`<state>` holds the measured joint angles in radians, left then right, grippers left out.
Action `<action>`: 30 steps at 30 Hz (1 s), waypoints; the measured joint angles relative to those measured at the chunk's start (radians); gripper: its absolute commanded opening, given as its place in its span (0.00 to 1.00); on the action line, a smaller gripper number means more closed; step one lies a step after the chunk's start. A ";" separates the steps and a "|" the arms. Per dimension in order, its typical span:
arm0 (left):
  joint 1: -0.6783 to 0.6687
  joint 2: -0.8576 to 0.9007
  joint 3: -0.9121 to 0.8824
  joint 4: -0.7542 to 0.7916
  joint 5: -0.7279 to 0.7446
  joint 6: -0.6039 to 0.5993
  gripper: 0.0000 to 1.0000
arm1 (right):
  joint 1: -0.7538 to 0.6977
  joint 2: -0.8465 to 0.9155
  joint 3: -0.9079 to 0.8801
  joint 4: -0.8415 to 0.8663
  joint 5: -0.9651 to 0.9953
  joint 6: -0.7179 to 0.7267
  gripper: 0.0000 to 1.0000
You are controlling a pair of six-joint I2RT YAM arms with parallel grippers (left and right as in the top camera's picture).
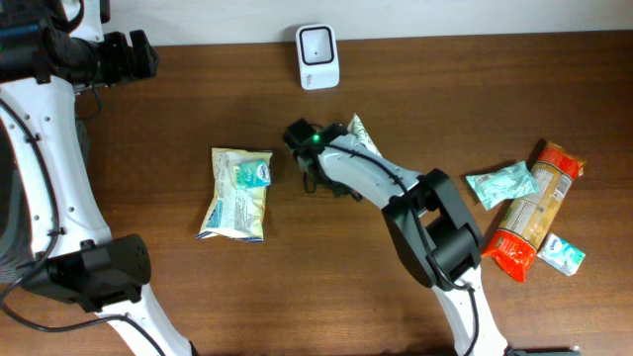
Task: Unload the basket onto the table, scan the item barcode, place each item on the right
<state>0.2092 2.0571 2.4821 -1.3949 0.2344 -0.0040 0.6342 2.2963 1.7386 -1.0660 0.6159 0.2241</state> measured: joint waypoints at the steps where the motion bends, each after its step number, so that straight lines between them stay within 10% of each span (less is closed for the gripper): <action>1: 0.000 0.000 0.000 0.000 0.000 0.000 0.99 | 0.026 -0.003 0.006 -0.008 -0.010 -0.016 0.94; 9: 0.000 0.000 0.000 0.000 0.000 0.000 0.99 | 0.110 0.012 0.222 -0.161 -0.357 -0.047 0.93; 16: 0.000 0.000 0.000 0.000 0.000 0.000 0.99 | -0.159 0.012 0.525 -0.293 -0.589 -0.122 0.94; 23: 0.000 0.000 0.000 0.000 0.000 0.000 0.99 | -0.515 0.027 0.342 -0.253 -1.163 -0.378 0.73; 30: 0.000 0.000 0.000 0.000 0.000 0.000 0.99 | -0.508 0.046 0.067 -0.110 -1.375 -0.440 0.63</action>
<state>0.2092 2.0571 2.4821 -1.3952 0.2344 -0.0040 0.1261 2.3425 1.8053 -1.1759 -0.7589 -0.2161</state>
